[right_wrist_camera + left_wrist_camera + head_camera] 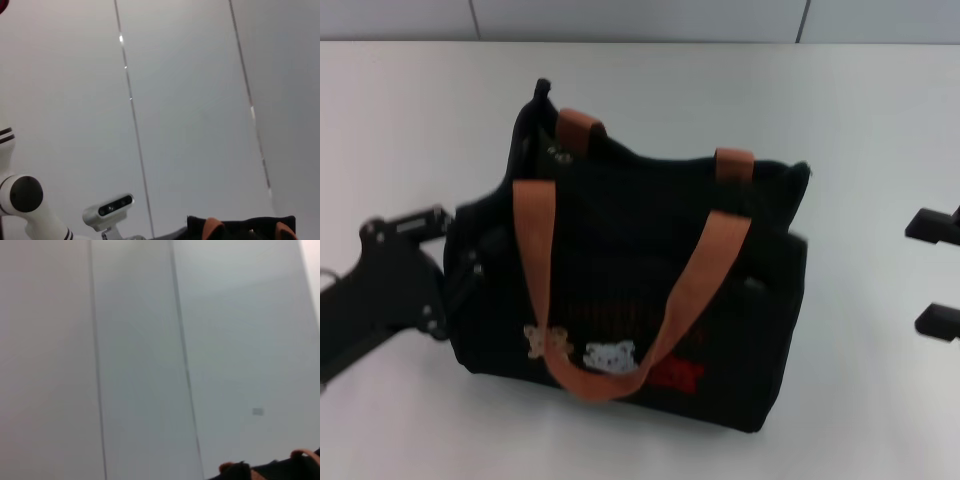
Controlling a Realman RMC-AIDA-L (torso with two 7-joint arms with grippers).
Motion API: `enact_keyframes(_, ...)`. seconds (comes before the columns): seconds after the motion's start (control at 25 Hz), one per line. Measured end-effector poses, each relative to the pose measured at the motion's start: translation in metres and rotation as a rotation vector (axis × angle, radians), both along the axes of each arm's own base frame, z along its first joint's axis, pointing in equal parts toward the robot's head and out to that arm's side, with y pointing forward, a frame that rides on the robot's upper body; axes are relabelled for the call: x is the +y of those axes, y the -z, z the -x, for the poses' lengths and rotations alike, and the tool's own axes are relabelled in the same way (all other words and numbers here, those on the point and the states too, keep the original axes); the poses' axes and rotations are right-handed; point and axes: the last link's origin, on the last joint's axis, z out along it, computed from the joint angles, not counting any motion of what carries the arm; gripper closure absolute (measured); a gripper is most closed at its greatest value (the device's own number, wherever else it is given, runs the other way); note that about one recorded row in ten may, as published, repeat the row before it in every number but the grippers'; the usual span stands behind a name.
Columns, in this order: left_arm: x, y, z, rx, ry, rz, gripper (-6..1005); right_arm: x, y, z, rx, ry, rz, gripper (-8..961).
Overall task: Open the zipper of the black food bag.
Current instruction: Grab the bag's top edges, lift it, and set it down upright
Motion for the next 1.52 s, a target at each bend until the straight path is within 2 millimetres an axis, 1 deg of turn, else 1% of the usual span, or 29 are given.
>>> enact_keyframes(0.08, 0.012, -0.009, -0.008, 0.029, 0.062, -0.018, 798, 0.001, -0.003, -0.002, 0.012, 0.019, -0.024, 138)
enact_keyframes(0.12, 0.022, -0.016, -0.015, 0.052, 0.109, -0.029, 798, 0.002, -0.005, -0.002, 0.018, 0.029, -0.037, 138)
enact_keyframes(0.16, 0.026, -0.019, -0.019, 0.058, 0.127, -0.028, 798, 0.004, -0.007, -0.003, 0.026, 0.046, -0.055, 139)
enact_keyframes(0.24, 0.042, -0.03, -0.033, 0.09, 0.199, -0.031, 799, 0.009, -0.012, -0.005, 0.04, 0.083, -0.088, 139)
enact_keyframes(0.4, 0.067, -0.049, -0.067, 0.171, 0.346, -0.038, 799, 0.02, -0.017, -0.005, 0.045, 0.14, -0.114, 139)
enact_keyframes(0.52, 0.08, -0.058, -0.099, 0.262, 0.455, -0.047, 800, 0.027, -0.018, -0.001, 0.038, 0.137, -0.121, 139)
enact_keyframes(0.6, 0.082, -0.057, -0.116, 0.309, 0.509, -0.046, 800, 0.032, -0.018, 0.002, 0.039, 0.137, -0.123, 140)
enact_keyframes(0.68, 0.081, -0.05, -0.134, 0.362, 0.573, -0.039, 801, 0.036, -0.018, 0.004, 0.04, 0.14, -0.116, 140)
enact_keyframes(0.76, 0.078, -0.041, -0.145, 0.404, 0.611, -0.034, 801, 0.039, -0.016, 0.006, 0.037, 0.145, -0.096, 140)
enact_keyframes(0.88, 0.074, -0.027, -0.159, 0.456, 0.647, -0.036, 803, 0.042, -0.011, 0.009, -0.007, 0.138, -0.023, 140)
enact_keyframes(1.0, 0.07, -0.019, -0.167, 0.469, 0.67, -0.034, 804, 0.044, -0.013, 0.012, -0.024, 0.165, 0.031, 140)
enact_keyframes(1.2, 0.068, -0.014, -0.17, 0.473, 0.693, -0.022, 805, 0.059, -0.034, 0.026, -0.015, 0.28, 0.181, 141)
enact_keyframes(1.28, 0.068, -0.013, -0.171, 0.476, 0.7, -0.021, 805, 0.066, -0.039, 0.033, -0.033, 0.304, 0.214, 141)
enact_keyframes(1.4, 0.07, -0.013, -0.173, 0.478, 0.703, -0.025, 806, 0.072, -0.037, 0.042, -0.088, 0.316, 0.28, 236)
enact_keyframes(1.52, 0.071, -0.015, -0.173, 0.48, 0.698, -0.033, 806, 0.067, -0.028, 0.04, -0.172, 0.323, 0.341, 322)
